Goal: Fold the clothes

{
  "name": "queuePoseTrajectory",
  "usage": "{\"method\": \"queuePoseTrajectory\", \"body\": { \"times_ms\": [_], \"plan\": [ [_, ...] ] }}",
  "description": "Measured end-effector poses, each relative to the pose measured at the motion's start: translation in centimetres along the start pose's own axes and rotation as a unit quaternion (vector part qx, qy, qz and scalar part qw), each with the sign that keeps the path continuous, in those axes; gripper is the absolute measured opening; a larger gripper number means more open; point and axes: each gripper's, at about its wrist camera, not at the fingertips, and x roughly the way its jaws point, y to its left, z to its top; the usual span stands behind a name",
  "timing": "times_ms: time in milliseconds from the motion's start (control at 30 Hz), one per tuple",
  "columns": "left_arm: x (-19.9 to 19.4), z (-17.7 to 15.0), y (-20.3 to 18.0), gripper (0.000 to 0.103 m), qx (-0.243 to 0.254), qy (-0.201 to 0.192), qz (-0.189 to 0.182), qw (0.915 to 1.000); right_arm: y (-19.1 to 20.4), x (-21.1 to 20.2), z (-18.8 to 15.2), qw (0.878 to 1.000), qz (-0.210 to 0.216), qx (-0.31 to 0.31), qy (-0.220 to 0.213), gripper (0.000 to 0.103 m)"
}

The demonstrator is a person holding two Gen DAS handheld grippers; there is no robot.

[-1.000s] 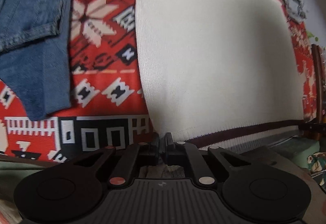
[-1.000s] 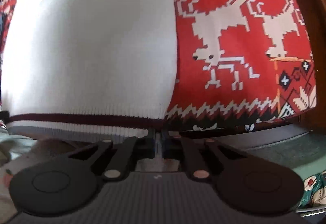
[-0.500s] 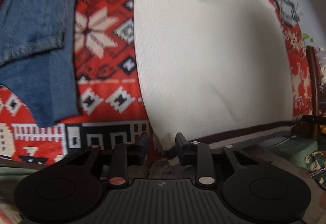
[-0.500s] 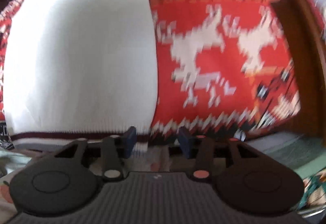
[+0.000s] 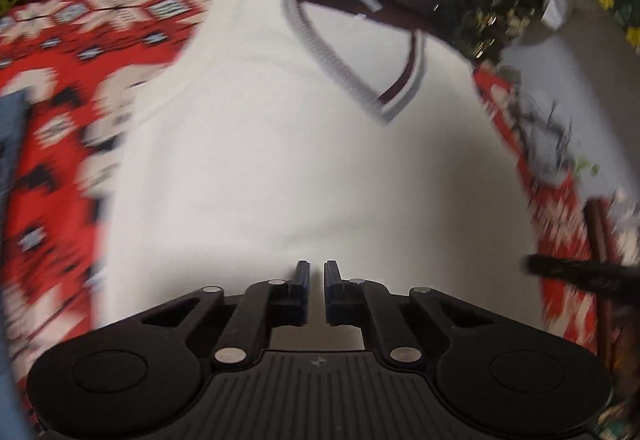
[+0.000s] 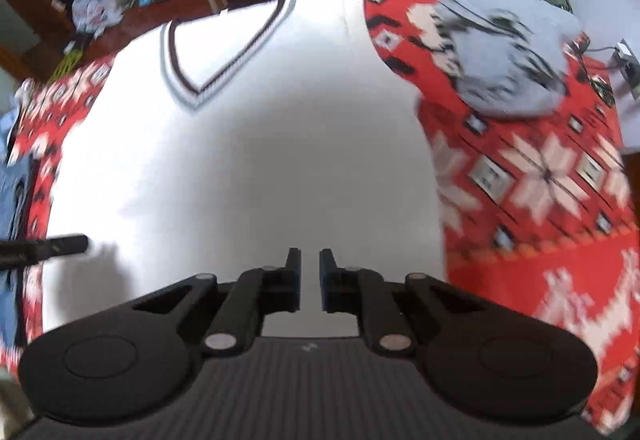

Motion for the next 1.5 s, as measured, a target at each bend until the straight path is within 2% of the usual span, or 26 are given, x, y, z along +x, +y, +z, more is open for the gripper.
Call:
{"method": "queuePoseTrajectory", "body": {
  "times_ms": [167, 300, 400, 567, 633, 767, 933, 1133, 1400, 1500],
  "plan": [
    [3.9, 2.9, -2.6, 0.006, 0.041, 0.009, -0.007, 0.9991, 1.6, 6.9, 3.2, 1.000, -0.008, -0.007, -0.004, 0.009],
    [4.8, 4.9, -3.2, 0.006, 0.051, 0.000, -0.018, 0.9985, 1.5, 10.2, 5.7, 1.000, -0.013, -0.016, -0.020, 0.009],
    [5.5, 6.3, -3.1, 0.006, 0.042, -0.002, -0.023, 0.9989, 1.3, 11.5, 7.4, 0.999, -0.010, -0.015, -0.030, 0.009],
    [5.3, 7.2, -3.4, 0.007, 0.032, 0.004, -0.039, 0.9987, 0.9, 10.5, 7.3, 1.000, -0.012, -0.016, -0.022, 0.011],
    [4.8, 6.8, -3.7, 0.007, 0.047, 0.010, -0.047, 0.9977, 0.5, 9.3, 6.4, 0.999, -0.021, -0.022, -0.019, 0.013],
    [5.5, 5.8, -4.3, 0.007, 0.089, 0.016, -0.032, 0.9954, -1.0, 7.6, 4.7, 0.998, -0.049, -0.034, -0.009, 0.020],
    [7.1, 7.7, -5.6, 0.007, 0.083, -0.003, -0.056, 0.9950, -2.5, 9.2, 6.8, 0.998, -0.048, -0.006, -0.029, 0.023],
    [9.4, 9.4, -10.2, 0.007, 0.149, -0.016, -0.096, 0.9840, -2.9, 10.0, 9.3, 0.997, -0.050, 0.001, -0.051, 0.025],
    [12.2, 10.1, -13.8, 0.007, 0.212, -0.007, -0.122, 0.9697, -6.5, 8.4, 6.9, 0.997, -0.074, 0.018, -0.033, 0.025],
    [12.6, 10.5, -13.9, 0.007, 0.211, -0.005, -0.128, 0.9691, -7.3, 7.4, 6.6, 0.995, -0.079, 0.028, -0.044, 0.026]
  ]
}}
